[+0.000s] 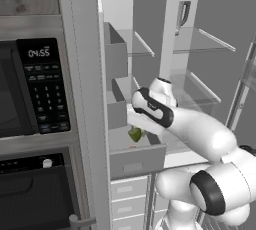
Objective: Take the lemon wedge and squash from the fridge shelf and place them in the freezer drawer to begin freezing them.
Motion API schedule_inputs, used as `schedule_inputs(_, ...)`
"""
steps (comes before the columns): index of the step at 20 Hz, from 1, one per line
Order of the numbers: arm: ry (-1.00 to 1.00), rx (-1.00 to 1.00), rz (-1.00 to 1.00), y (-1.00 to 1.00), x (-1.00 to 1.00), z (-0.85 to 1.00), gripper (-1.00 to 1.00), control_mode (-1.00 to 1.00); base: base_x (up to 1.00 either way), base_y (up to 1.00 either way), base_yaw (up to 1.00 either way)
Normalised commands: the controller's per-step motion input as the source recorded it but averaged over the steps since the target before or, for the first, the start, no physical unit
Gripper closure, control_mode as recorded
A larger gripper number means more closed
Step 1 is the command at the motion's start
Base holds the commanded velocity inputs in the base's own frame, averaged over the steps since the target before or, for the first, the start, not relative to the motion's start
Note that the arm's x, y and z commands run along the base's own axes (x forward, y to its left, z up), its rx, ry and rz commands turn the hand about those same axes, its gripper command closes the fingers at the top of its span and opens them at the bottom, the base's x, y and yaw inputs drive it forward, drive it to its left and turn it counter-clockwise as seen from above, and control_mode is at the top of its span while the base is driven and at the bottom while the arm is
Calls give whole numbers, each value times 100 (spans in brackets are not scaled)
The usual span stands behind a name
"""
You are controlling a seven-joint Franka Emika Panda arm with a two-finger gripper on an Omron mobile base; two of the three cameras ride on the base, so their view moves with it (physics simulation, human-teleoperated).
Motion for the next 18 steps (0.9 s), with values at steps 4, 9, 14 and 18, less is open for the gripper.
schedule_inputs(4, 1, -5, 0, 24, 0, -62, 100, -100, 0, 0, 0)
schedule_inputs(9, 0, -3, 0, 16, -64, -58, 100, -100, 0, 0, 0)
schedule_inputs(14, 0, -1, 0, 14, -62, -38, -100, -100, 0, 0, 0)
schedule_inputs(18, -4, 0, 0, 0, -6, -5, -100, -100, 0, 0, 0)
